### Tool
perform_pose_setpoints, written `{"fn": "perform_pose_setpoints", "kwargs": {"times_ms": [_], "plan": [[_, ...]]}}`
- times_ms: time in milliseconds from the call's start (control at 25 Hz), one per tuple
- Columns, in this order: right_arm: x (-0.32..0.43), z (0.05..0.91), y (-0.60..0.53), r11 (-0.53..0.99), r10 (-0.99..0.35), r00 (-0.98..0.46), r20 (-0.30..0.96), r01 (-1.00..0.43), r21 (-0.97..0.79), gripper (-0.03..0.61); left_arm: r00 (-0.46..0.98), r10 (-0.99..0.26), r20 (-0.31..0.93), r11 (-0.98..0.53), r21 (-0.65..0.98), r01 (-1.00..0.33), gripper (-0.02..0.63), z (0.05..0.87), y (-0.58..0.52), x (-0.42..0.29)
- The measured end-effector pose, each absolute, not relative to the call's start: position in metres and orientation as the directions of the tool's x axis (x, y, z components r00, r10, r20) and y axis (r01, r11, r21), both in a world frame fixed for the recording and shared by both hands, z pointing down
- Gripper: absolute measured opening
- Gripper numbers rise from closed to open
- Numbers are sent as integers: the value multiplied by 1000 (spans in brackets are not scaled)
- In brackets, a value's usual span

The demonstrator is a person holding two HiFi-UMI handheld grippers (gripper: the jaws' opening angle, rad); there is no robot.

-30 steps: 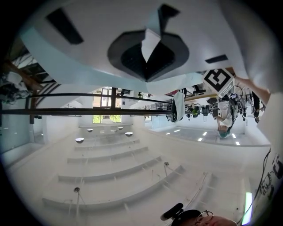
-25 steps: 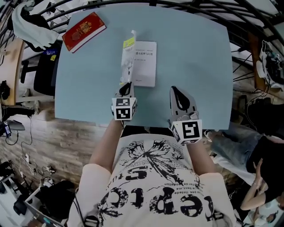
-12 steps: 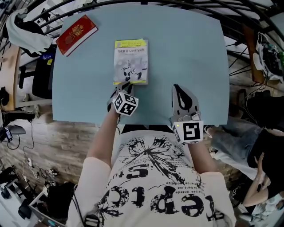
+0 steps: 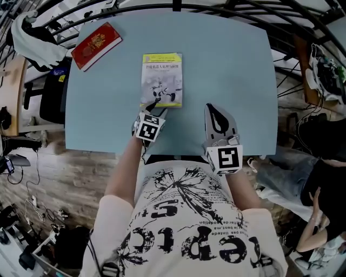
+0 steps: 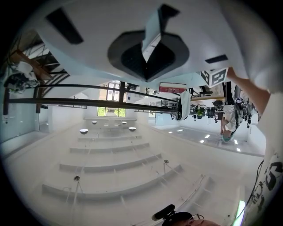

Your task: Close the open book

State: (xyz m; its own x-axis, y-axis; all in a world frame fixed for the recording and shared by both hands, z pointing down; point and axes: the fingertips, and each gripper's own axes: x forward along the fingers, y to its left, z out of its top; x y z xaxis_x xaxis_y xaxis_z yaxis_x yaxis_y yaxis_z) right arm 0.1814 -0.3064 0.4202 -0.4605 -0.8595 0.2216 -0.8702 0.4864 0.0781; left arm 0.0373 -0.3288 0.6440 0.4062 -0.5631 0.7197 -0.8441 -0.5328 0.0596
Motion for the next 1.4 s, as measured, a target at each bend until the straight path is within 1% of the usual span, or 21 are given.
{"fn": "perform_pose_setpoints", "kwargs": {"times_ms": [80,120,160,200,240,280,440,600,720,880,960,1120,1280,1400], "plan": [[177,418,-308,488,-859,-463,218,-869,78,11,417,-599,684,-514,72,-855,203,625,-333,34],[174,416,-308,490,-859,-465,215,-868,80,11,416,-618,668,-508,65,-859,175,615,-334,32],[172,414,-309,492,-858,-467,214,-867,82,10,410,-636,654,-499,57,-865,117,603,-335,29],[168,411,-311,494,-857,-469,213,-865,85,10,403,-657,637,-485,52,-873,72,590,-337,26],[165,409,-312,497,-856,-471,213,-864,86,10,399,-680,615,-471,51,-881,41,578,-339,23],[162,406,-314,499,-855,-474,210,-862,84,9,400,-703,588,-461,52,-886,32,565,-342,20],[152,394,-317,503,-856,-482,187,-861,80,9,421,-787,452,-451,45,-891,21,503,-349,15],[136,381,-320,516,-853,-501,145,-851,93,9,432,-860,271,-444,21,-896,18,434,-347,-2],[118,370,-320,539,-841,-529,111,-837,92,9,433,-888,154,-438,0,-899,18,389,-341,-21],[96,358,-320,549,-836,-545,65,-826,125,9,443,-895,46,-444,-9,-896,18,344,-328,-41],[87,355,-321,549,-836,-545,66,-826,130,9,452,-892,4,-452,-13,-892,18,326,-321,-47],[75,352,-324,536,-844,-533,64,-841,65,8,461,-886,-44,-462,3,-887,18,309,-311,-61],[67,347,-324,532,-846,-531,44,-839,115,8,463,-886,-38,-464,21,-886,18,313,-310,-70],[63,345,-323,530,-847,-531,32,-839,121,8,472,-881,-29,-472,13,-881,18,315,-307,-72]]}}
